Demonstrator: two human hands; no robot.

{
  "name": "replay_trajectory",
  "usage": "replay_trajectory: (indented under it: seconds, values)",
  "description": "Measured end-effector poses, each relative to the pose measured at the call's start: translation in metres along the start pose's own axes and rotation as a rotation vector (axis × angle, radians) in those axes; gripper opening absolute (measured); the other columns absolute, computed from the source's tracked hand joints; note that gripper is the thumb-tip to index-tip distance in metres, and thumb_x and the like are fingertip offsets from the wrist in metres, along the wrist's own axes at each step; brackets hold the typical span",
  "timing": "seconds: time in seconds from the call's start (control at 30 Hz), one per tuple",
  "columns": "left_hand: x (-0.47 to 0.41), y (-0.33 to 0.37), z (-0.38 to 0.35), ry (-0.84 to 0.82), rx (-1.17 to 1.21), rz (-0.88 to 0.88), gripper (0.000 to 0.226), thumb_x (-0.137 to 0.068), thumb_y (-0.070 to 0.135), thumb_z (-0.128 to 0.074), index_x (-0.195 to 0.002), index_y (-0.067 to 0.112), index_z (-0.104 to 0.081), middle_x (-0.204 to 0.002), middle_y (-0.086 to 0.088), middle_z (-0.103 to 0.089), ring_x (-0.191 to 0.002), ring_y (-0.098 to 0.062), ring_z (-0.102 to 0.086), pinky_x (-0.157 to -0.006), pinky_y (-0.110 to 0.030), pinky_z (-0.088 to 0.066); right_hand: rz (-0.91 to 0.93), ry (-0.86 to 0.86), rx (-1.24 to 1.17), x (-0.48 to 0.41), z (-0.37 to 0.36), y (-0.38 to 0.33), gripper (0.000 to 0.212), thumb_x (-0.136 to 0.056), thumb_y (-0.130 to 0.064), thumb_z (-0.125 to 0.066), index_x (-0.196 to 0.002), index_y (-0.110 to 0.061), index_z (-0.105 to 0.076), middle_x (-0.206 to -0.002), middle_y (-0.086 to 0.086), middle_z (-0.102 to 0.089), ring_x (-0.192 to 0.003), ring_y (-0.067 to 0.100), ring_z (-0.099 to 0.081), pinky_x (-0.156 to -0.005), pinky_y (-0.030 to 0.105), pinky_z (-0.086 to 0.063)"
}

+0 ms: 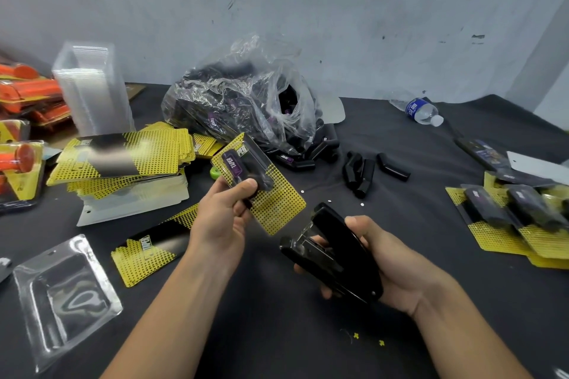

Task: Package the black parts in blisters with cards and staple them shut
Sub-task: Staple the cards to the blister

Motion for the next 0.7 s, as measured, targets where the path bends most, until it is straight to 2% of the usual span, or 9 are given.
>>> replay_trajectory:
  seconds: [0.07,0.13,0.2,0.3,0.37,0.47,0.57,0.63,0.7]
  values:
    - [0.000,0.000,-0.002,-0.011,-0.014,-0.005,0.027,-0.092,-0.006,-0.062,-0.106,0.017,-0.067,-0.093,-0.001,-0.079,-0.084,-0.013,-0.077,-0.072,-0.025,-0.060,0.000,0.023,0.027,0.000,0.002,0.000,0.078,-0.064,-0.062,-0.081,-0.117,-0.005,-0.076,-0.122,0.034,-0.068,-0.078,0.037,-0.071,-0.076,0.041,-0.056]
    - [0.001,-0.001,-0.002,-0.014,-0.025,-0.007,0.027,-0.092,-0.006,-0.061,-0.106,0.016,-0.067,-0.093,-0.001,-0.079,-0.083,-0.013,-0.077,-0.068,-0.023,-0.060,0.029,0.066,0.046,-0.001,0.006,-0.002,0.071,-0.069,-0.057,-0.077,-0.115,-0.003,-0.076,-0.109,0.031,-0.072,-0.075,0.036,-0.071,-0.072,0.040,-0.057]
    - [0.001,-0.001,-0.003,-0.016,-0.029,-0.008,0.027,-0.092,-0.006,-0.061,-0.106,0.016,-0.066,-0.093,-0.001,-0.079,-0.084,-0.014,-0.076,-0.072,-0.024,-0.059,0.080,0.122,0.078,-0.001,0.011,-0.006,0.062,-0.070,-0.054,-0.071,-0.104,-0.003,-0.077,-0.092,0.028,-0.073,-0.072,0.034,-0.071,-0.065,0.037,-0.058]
    - [0.002,-0.001,-0.003,-0.010,-0.039,-0.008,0.028,-0.090,-0.006,-0.063,-0.108,0.016,-0.067,-0.095,-0.002,-0.079,-0.085,-0.014,-0.077,-0.085,-0.030,-0.056,0.139,0.161,0.194,0.002,0.008,-0.013,0.044,-0.068,-0.056,-0.065,-0.079,-0.016,-0.080,-0.080,0.025,-0.074,-0.069,0.030,-0.071,-0.057,0.030,-0.055]
    - [0.002,-0.001,-0.003,-0.003,-0.046,-0.006,0.030,-0.089,-0.006,-0.064,-0.110,0.015,-0.066,-0.096,-0.003,-0.079,-0.085,-0.015,-0.077,-0.089,-0.033,-0.055,0.159,0.184,0.242,0.003,0.009,-0.015,0.044,-0.067,-0.057,-0.063,-0.076,-0.018,-0.080,-0.079,0.023,-0.074,-0.069,0.028,-0.071,-0.057,0.029,-0.055]
    - [0.002,-0.002,-0.003,-0.001,-0.052,-0.003,0.035,-0.089,-0.006,-0.064,-0.118,0.013,-0.065,-0.103,-0.006,-0.078,-0.087,-0.016,-0.076,-0.086,-0.033,-0.054,0.186,0.191,0.308,0.007,0.006,-0.019,0.043,-0.065,-0.060,-0.065,-0.075,-0.021,-0.080,-0.077,0.017,-0.075,-0.068,0.025,-0.071,-0.060,0.031,-0.052]
    - [0.001,-0.003,-0.001,0.004,-0.047,-0.001,0.043,-0.087,-0.004,-0.066,-0.126,0.012,-0.063,-0.110,-0.009,-0.077,-0.091,-0.018,-0.076,-0.086,-0.033,-0.055,0.218,0.232,0.346,0.011,0.006,-0.022,0.029,-0.062,-0.064,-0.068,-0.066,-0.036,-0.077,-0.070,0.003,-0.074,-0.067,0.017,-0.069,-0.061,0.031,-0.052]
    - [0.002,-0.002,0.000,0.018,-0.057,-0.017,0.040,-0.087,-0.004,-0.067,-0.123,0.012,-0.065,-0.109,-0.008,-0.078,-0.093,-0.019,-0.076,-0.087,-0.034,-0.055,0.253,0.315,0.438,0.011,0.012,-0.027,0.032,-0.065,-0.067,-0.066,-0.068,-0.037,-0.077,-0.069,-0.006,-0.073,-0.065,0.010,-0.069,-0.064,0.031,-0.055]
    - [0.004,0.003,0.004,0.072,-0.109,-0.068,0.032,-0.086,-0.004,-0.069,-0.112,0.015,-0.068,-0.103,-0.006,-0.078,-0.092,-0.021,-0.074,-0.086,-0.036,-0.055,0.286,0.462,0.660,0.010,0.023,-0.033,0.039,-0.070,-0.070,-0.059,-0.078,-0.038,-0.079,-0.078,-0.008,-0.077,-0.074,0.010,-0.072,-0.075,0.037,-0.057]
Point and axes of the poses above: each hand's wrist, its own x-axis away from the middle knuckle, its own z-axis out of the back of the hand, y = z × x, the point moved 9 cm from there along -x, towards the middle knuckle
